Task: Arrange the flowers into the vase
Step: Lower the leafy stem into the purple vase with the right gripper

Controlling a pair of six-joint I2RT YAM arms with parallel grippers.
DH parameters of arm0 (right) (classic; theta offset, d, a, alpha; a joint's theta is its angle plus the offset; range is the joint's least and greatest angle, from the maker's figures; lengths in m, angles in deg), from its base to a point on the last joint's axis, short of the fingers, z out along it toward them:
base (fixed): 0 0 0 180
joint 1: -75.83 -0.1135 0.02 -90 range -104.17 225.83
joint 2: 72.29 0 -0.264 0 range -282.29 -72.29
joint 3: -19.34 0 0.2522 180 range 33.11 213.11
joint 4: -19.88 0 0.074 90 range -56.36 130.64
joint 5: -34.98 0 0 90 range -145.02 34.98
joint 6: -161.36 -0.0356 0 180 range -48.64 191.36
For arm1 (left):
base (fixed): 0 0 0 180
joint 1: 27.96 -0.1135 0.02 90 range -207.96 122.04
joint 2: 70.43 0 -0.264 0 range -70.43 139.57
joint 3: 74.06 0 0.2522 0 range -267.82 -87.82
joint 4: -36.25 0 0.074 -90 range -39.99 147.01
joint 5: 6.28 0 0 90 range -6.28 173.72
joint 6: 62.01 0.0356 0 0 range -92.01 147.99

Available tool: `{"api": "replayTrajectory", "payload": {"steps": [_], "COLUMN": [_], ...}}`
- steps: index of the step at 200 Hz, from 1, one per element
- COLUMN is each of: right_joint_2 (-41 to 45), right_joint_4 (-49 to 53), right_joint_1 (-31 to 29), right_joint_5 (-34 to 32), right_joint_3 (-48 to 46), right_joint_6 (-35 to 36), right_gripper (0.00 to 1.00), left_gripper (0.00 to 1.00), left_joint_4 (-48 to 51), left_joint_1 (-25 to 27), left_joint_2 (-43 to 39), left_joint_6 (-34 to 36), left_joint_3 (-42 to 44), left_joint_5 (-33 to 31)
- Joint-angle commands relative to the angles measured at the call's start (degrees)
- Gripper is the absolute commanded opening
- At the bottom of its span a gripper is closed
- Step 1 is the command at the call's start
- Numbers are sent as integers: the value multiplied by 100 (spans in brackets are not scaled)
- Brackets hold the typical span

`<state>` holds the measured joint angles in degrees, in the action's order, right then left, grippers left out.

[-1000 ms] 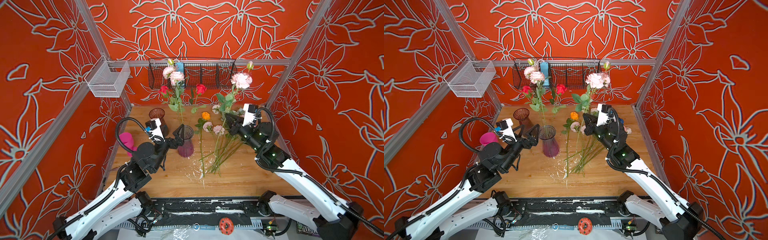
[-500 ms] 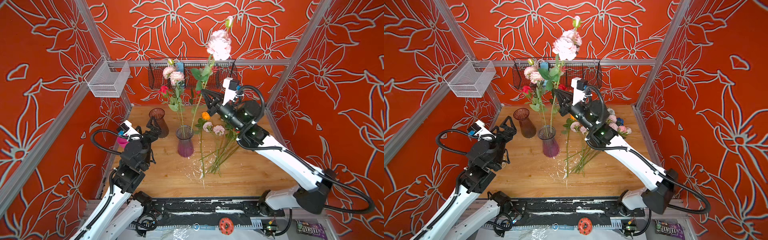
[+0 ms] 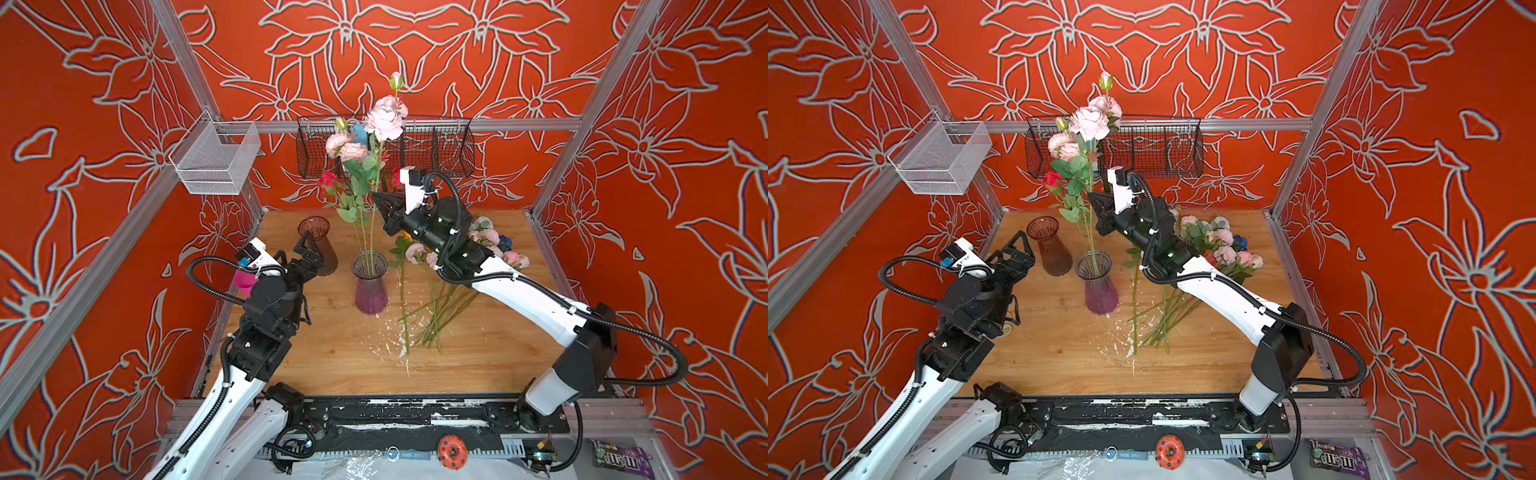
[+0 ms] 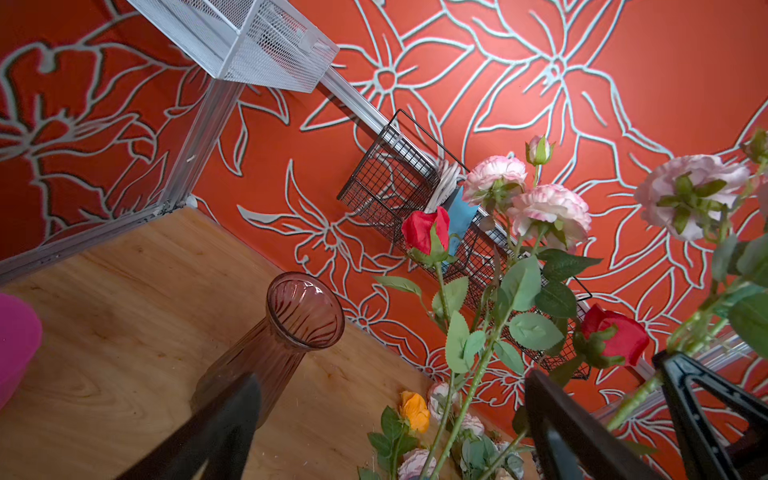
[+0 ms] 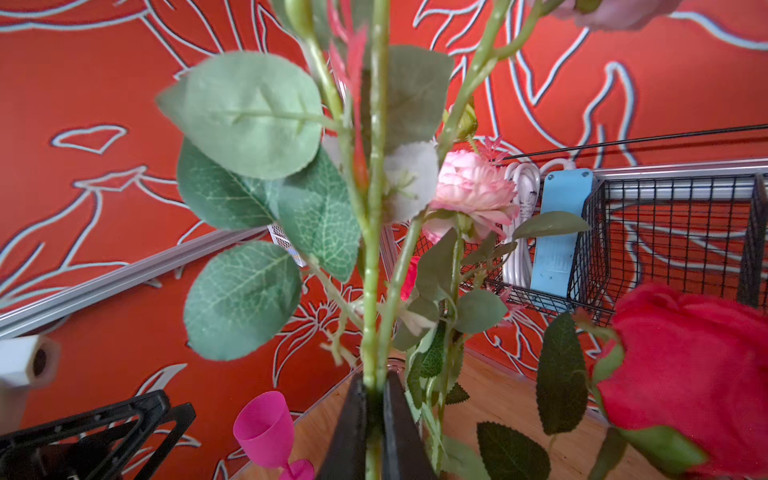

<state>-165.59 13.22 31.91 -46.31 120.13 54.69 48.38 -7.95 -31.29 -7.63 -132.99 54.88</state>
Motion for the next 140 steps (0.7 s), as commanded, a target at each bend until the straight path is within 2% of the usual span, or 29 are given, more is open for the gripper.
{"api": "replayTrajectory", "payload": {"steps": [1, 40, 54, 85, 115, 140], "right_joint_2": [134, 118, 173, 527, 916, 1248], "right_joint_4": [-94, 19, 70, -23, 112, 364], "right_joint_1": [-81, -223, -269, -375, -499, -586], "right_joint_5": [-36, -296, -393, -459, -634, -698], "right_joint_3": [-260, -762, -948, -1375, -1524, -1553], "right_joint_6": [137, 58, -24, -93, 45, 176], "right_gripper": [0, 0, 14, 27, 33, 34], "left_gripper": [99, 99, 99, 99, 99, 100], "left_joint_4": [49, 75, 75, 79, 108, 128], "left_joint_1": [-149, -256, -255, -269, -279, -279], "left_joint_2": [14, 83, 96, 129, 182, 200], "left_joint_6": [-257, -367, -390, -429, -481, -471], "left_joint_3": [-36, -45, -40, -45, -70, -106], "left_joint_5": [217, 385, 417, 506, 579, 705]}}
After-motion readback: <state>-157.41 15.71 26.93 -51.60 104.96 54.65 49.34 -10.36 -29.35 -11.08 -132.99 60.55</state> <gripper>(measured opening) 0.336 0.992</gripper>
